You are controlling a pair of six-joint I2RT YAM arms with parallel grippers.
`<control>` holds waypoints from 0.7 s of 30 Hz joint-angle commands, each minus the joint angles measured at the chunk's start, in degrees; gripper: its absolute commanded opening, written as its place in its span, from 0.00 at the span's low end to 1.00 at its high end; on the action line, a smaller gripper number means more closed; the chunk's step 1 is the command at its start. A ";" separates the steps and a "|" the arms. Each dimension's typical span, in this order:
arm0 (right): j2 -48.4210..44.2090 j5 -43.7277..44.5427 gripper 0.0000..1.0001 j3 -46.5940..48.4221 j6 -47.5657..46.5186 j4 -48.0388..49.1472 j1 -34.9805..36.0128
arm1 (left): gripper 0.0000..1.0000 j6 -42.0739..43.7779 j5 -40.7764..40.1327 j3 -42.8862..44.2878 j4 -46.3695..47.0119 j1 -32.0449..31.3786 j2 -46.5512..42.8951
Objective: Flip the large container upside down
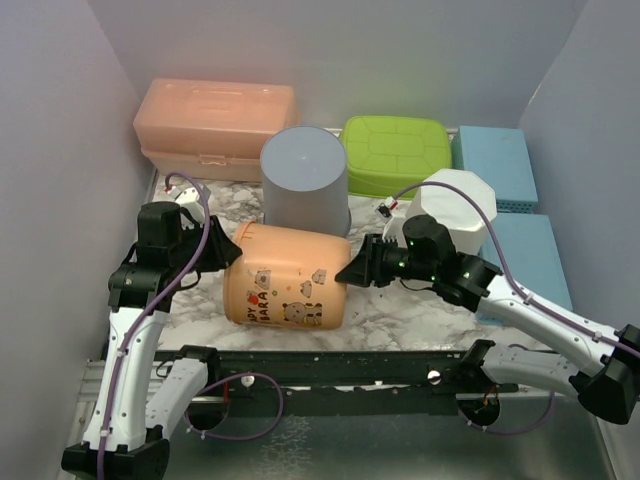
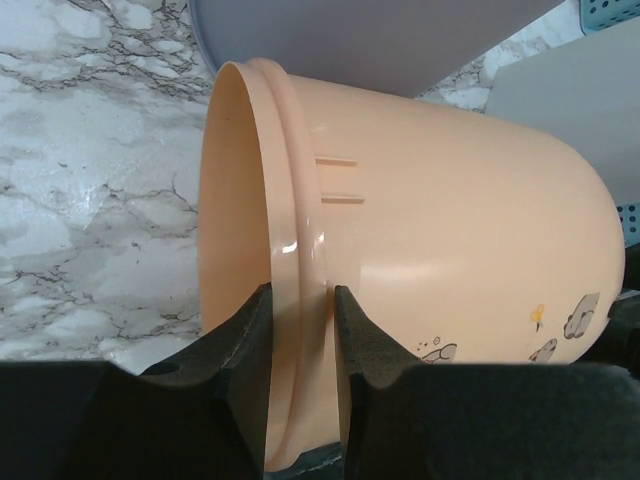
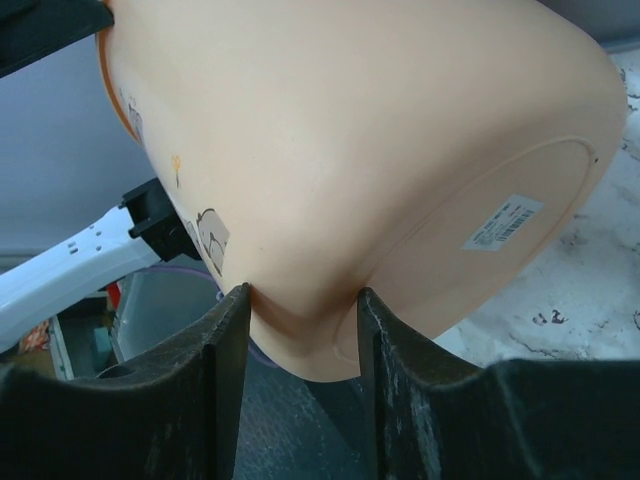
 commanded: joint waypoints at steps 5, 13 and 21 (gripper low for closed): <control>-1.95 -4.55 0.43 9.10 -0.75 10.13 5.48 | 0.12 -0.74 12.61 -0.88 -0.74 -1.18 0.98; 0.70 -0.73 0.43 14.61 -2.15 9.92 9.63 | 0.12 -1.02 11.95 -3.32 -0.39 -1.17 1.39; 7.03 3.52 0.44 18.38 -1.80 8.97 11.24 | 0.12 -5.68 10.88 -9.07 7.18 -1.18 -0.12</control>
